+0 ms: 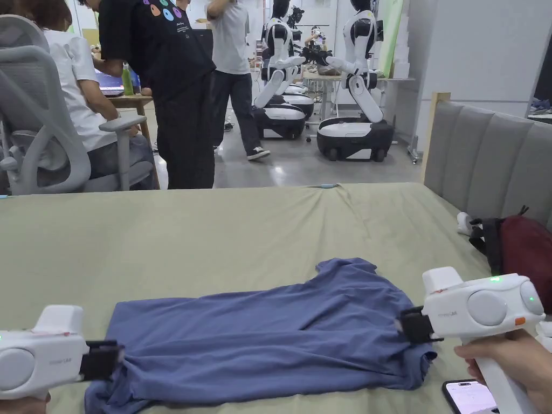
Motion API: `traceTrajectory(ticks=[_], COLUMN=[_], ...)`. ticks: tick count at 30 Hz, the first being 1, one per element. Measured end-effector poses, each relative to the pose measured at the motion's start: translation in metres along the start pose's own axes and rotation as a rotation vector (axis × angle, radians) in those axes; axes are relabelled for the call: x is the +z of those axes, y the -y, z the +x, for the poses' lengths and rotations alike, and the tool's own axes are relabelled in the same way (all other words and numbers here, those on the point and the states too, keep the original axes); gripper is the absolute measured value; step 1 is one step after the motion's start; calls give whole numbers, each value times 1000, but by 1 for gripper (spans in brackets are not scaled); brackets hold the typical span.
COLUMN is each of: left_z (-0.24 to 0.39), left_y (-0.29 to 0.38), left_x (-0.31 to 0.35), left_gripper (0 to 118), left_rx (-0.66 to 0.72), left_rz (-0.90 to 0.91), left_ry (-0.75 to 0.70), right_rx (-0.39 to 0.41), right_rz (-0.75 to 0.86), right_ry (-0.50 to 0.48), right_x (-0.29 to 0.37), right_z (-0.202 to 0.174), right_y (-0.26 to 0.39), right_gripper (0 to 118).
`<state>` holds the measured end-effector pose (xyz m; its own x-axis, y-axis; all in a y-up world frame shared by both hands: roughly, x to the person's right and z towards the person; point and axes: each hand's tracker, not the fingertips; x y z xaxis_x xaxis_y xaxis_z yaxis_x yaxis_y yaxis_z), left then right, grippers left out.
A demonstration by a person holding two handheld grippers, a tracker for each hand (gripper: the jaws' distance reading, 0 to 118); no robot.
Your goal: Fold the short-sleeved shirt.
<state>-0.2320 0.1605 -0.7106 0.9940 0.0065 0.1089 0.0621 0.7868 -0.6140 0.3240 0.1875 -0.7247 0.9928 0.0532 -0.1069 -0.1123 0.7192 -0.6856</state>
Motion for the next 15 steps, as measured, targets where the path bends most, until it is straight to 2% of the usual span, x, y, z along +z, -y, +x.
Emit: traceTrajectory(ticks=[1, 2, 6, 8, 10, 11, 12, 13, 14, 15], left_z=[-1, -2, -7, -5, -9, -12, -14, -19, -21, -23], left_y=[-9, -15, -43, -57, -69, -73, -78, -81, -83, -83], left_x=[0, -3, -31, -58, -97, -112, -128, -144, -158, -172], left_gripper=[18, 0, 0, 0, 2, 18, 62, 97, 118, 110], left_rx=[20, 33, 98, 74, 42, 49, 63, 93, 110, 120], left_rz=[26, 36, 31, 4, -30, -32, -33, -52, -73, -94], left_ry=[-5, -7, 32, 8, -54, -58, -60, -77, -100, -121], right_rx=[17, 24, -13, -59, -60, -54, -40, -29, -21, -12], right_rz=[37, 51, 61, 57, 41, 35, 24, 13, 3, -9], right_ry=[15, 30, 27, -33, -28, -27, -16, -8, -5, -4], right_x=[0, -6, -27, -40, -52, -58, -68, -76, -84, -91], right_z=[1, -3, -2, 1, -2, -2, -2, -1, -4, -3], right_y=[-6, -8, -17, -19, -21, -22, -24, -25, -25, -26], right_gripper=[18, 0, 0, 0, 0, 0, 0, 0, 0, 0])
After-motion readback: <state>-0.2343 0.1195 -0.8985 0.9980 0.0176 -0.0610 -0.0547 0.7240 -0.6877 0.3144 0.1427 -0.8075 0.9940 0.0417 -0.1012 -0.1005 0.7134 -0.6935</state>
